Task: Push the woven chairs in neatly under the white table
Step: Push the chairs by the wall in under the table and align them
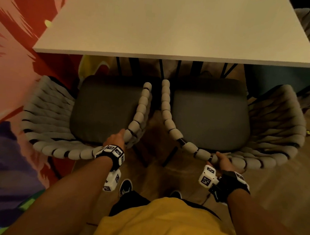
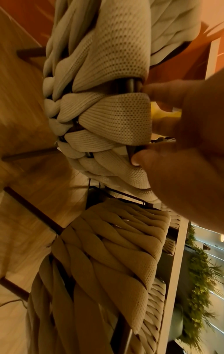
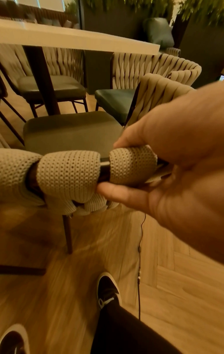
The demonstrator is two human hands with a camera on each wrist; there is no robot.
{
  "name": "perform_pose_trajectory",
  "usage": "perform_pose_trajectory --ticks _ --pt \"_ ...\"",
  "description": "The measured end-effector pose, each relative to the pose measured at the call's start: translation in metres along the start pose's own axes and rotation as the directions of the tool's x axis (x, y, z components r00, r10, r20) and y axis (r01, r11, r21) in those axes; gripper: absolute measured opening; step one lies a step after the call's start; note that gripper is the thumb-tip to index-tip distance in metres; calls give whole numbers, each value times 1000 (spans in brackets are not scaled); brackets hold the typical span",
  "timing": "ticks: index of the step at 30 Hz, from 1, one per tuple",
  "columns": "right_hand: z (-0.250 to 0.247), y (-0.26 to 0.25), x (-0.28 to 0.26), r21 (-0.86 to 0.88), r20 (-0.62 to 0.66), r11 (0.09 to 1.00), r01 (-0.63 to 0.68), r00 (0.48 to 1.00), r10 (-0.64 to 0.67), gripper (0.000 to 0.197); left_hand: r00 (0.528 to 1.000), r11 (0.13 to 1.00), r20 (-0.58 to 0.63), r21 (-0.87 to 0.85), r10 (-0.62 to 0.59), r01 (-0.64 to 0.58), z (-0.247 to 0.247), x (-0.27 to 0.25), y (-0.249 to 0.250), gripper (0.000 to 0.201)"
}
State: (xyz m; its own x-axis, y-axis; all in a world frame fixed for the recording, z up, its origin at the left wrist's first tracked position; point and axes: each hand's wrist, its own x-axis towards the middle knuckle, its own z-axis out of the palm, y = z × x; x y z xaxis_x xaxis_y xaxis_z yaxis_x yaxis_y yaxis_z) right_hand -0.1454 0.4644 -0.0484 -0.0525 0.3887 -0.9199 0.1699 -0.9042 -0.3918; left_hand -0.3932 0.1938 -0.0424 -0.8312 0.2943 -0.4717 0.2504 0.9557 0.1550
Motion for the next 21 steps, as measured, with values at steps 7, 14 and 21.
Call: perform_pose_trajectory --ticks 7,14,21 --pt "7 17 -14 26 -21 998 -51 998 51 19 999 999 0 21 34 -34 -4 6 -1 33" --pt "7 19 -8 -10 -62 1000 -5 998 4 24 999 999 -27 -4 43 -43 -7 11 -2 27" --pt "3 18 3 0 -72 1000 11 997 -11 34 998 997 -27 -41 59 -60 -8 13 -3 30"
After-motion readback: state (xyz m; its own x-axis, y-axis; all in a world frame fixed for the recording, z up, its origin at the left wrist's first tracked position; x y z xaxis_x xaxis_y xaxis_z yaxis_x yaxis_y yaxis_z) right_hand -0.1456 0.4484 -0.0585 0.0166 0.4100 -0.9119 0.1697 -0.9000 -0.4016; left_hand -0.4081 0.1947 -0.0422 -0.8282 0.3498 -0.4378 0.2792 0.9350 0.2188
